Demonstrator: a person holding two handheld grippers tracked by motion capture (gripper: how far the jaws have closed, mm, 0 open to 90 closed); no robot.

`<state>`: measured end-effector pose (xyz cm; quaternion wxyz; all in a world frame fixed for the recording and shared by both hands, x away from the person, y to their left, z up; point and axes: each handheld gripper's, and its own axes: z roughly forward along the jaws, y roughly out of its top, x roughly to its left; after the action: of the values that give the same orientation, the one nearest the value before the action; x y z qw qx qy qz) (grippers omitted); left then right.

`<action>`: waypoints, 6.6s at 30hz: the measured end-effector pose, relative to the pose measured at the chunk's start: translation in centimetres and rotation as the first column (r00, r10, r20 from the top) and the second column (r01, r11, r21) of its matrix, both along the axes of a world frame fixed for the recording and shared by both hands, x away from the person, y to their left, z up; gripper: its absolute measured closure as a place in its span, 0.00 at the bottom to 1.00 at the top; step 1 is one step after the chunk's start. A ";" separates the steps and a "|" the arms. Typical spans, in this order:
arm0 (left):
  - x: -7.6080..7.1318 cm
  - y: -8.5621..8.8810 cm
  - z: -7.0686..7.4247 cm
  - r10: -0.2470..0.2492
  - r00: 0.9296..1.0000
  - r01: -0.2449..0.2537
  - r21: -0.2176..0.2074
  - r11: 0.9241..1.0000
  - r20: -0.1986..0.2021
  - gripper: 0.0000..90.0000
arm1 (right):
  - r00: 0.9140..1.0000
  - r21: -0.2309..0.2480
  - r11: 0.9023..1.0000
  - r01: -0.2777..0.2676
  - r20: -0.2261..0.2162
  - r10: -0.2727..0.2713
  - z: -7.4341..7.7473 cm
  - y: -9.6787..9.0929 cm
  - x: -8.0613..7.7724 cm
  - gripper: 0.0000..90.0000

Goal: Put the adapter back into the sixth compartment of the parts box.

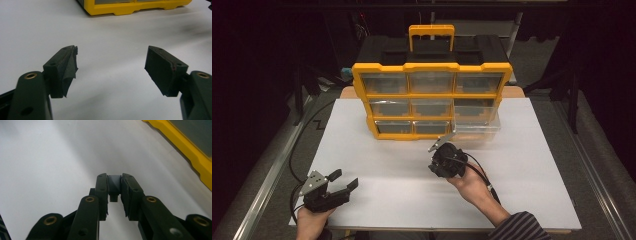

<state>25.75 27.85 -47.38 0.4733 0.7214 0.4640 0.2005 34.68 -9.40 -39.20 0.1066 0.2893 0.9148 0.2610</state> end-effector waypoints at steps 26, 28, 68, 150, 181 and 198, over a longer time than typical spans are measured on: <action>0.1 0.0 0.0 0.003 1.000 -0.003 -0.008 1.000 0.004 0.30 | 0.994 0.127 0.986 0.105 0.008 -0.107 -0.1 -7.2 -1.3 0.85; 0.2 0.0 0.0 0.004 1.000 -0.004 -0.008 1.000 0.003 0.30 | 0.993 0.134 0.985 0.112 0.011 -0.115 -0.1 -7.7 -1.3 0.85; 0.3 -0.1 -0.1 0.008 1.000 -0.008 0.004 1.000 0.000 0.30 | 0.971 0.306 0.932 0.193 0.079 -0.227 1.9 -14.2 -2.8 0.85; 0.5 -0.2 -0.2 0.010 1.000 -0.010 0.002 1.000 -0.009 0.30 | 0.945 0.420 0.887 0.193 0.164 -0.283 10.8 -15.3 1.2 0.85; 0.4 -0.2 0.0 0.002 1.000 -0.002 -0.011 1.000 0.004 0.30 | 0.927 0.434 0.877 0.207 0.199 -0.317 9.5 -15.3 0.5 0.59; 0.6 0.0 -0.2 0.017 1.000 -0.017 -0.014 1.000 -0.010 0.29 | 0.916 0.449 0.874 0.188 0.242 -0.321 8.3 -16.4 -2.6 0.50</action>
<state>26.35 27.82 -47.57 0.4746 0.7149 0.4740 0.1979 32.05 -25.79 -30.94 0.2179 0.3802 0.7630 0.4753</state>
